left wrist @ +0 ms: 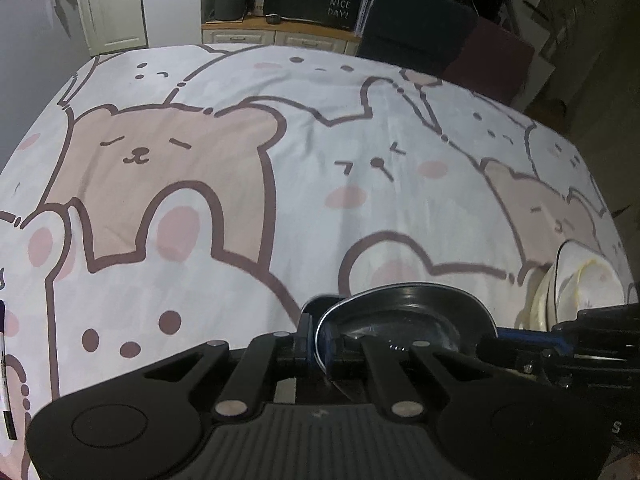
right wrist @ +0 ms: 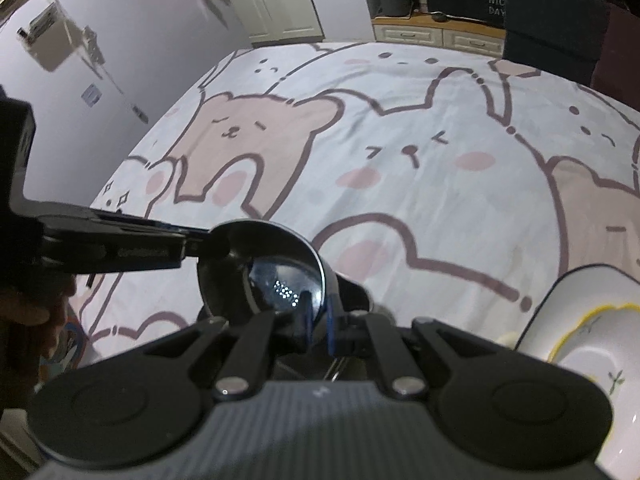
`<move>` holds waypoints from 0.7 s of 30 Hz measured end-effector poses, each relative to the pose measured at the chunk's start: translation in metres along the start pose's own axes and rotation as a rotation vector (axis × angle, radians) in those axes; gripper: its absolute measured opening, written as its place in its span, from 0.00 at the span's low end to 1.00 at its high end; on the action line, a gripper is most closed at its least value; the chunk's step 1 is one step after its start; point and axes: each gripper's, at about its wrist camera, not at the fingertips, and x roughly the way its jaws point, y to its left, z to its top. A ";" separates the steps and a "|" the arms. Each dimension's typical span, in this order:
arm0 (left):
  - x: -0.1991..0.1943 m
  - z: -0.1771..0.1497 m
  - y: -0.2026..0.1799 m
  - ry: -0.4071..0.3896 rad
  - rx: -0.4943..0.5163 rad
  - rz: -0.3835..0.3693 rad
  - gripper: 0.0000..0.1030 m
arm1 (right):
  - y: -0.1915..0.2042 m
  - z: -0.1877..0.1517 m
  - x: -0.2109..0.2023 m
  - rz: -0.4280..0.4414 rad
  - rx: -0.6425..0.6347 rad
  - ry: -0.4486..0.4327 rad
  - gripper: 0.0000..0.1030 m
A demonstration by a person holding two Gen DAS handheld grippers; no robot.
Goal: Organize plates and bowls
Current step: 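Carry the oval steel bowl with both grippers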
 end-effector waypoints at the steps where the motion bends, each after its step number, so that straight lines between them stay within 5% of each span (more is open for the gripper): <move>1: 0.001 -0.002 0.000 0.006 0.005 0.003 0.06 | 0.001 -0.003 0.001 0.001 -0.004 0.008 0.08; 21: 0.027 -0.002 -0.013 0.073 0.094 0.055 0.07 | 0.008 -0.025 0.033 -0.019 -0.094 0.129 0.12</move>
